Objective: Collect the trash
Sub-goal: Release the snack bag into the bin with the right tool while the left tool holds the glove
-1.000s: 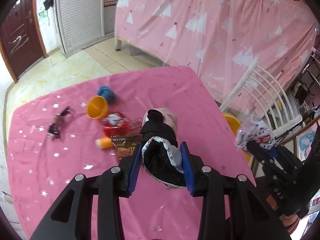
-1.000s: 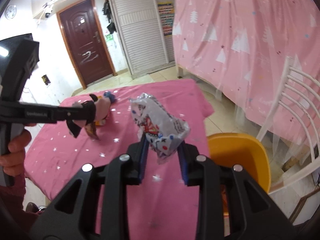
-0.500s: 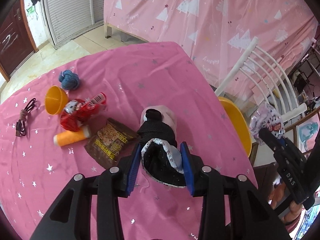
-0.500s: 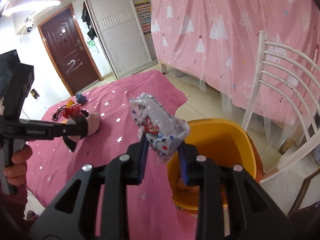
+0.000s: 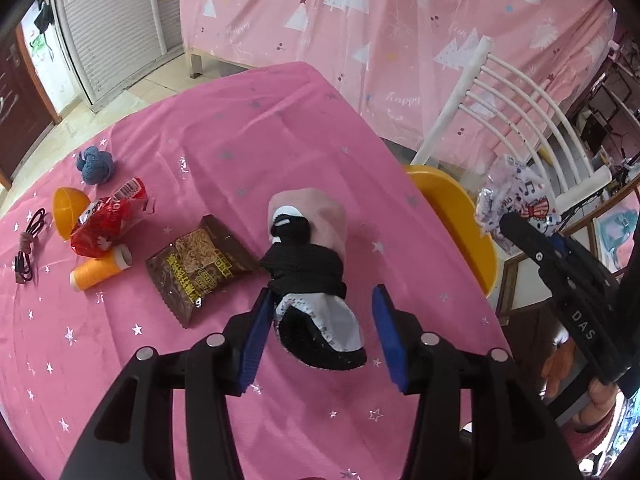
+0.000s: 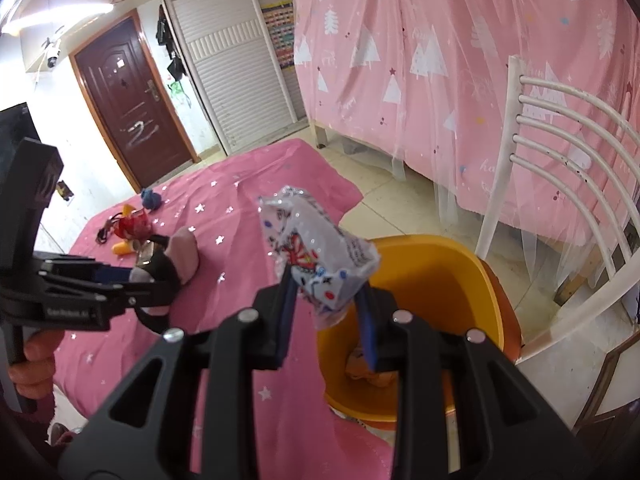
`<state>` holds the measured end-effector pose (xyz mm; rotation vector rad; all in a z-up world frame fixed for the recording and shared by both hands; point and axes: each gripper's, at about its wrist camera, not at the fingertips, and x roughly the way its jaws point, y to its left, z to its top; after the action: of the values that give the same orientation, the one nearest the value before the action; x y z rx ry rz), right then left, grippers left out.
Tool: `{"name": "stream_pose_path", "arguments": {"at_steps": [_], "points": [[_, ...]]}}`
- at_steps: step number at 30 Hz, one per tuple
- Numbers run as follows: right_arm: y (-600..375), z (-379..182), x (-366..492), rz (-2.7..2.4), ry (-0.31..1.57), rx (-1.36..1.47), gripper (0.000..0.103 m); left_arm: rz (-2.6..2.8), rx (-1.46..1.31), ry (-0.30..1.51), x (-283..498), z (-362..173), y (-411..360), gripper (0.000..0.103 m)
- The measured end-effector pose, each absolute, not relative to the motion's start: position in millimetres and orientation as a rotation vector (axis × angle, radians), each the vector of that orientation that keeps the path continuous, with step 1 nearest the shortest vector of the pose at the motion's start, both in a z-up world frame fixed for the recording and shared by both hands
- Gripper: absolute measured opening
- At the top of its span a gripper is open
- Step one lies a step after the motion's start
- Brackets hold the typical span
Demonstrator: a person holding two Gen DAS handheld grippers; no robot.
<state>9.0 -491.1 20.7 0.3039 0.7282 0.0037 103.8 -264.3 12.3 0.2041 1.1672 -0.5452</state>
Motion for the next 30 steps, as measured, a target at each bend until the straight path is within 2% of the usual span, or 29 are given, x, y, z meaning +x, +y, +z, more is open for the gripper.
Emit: {"name": "stream_pose_path", "arguments": {"at_steps": [2, 4, 7, 20, 24, 30], "points": [[-492, 20, 10, 0.005, 0.730, 0.305, 0.027, -0.539, 0.229, 1.152, 101, 12, -268, 0.045], [-492, 20, 9, 0.005, 0.730, 0.305, 0.027, -0.536, 0.259, 1.126, 95, 13, -273, 0.037], [-493, 19, 9, -0.002, 0.729, 0.310, 0.027, -0.549, 0.287, 1.115, 89, 15, -285, 0.035], [-521, 2, 11, -0.094, 0.753, 0.342, 0.027, -0.635, 0.296, 1.083, 78, 42, -323, 0.034], [-526, -3, 12, -0.093, 0.761, 0.355, 0.027, -0.676, 0.210, 1.133, 88, 47, -312, 0.034], [-526, -7, 16, -0.083, 0.769, 0.356, 0.027, -0.660, 0.144, 1.108, 97, 63, -288, 0.033]]}}
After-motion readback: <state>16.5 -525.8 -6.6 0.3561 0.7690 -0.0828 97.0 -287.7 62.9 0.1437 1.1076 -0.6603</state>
